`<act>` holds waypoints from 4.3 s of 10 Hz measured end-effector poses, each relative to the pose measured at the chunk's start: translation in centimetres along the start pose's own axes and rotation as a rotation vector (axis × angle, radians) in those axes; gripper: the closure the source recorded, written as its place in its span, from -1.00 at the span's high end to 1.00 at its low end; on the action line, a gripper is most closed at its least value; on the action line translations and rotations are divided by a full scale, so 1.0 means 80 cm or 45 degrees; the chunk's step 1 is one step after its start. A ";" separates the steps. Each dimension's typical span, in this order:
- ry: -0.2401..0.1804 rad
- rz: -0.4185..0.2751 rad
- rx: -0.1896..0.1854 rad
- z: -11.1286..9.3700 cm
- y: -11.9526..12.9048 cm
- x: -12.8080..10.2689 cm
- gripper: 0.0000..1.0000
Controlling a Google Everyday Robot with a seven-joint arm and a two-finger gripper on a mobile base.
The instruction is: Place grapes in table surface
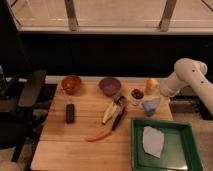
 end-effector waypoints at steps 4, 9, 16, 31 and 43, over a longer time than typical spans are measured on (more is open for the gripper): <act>0.000 0.000 0.000 0.000 0.000 0.000 0.60; 0.000 0.000 0.000 0.000 0.000 0.000 0.60; 0.041 -0.110 0.027 0.002 -0.028 -0.035 0.60; 0.039 -0.220 0.079 0.065 -0.088 -0.090 -0.67; -0.031 -0.279 0.260 -0.027 -0.095 -0.127 -1.00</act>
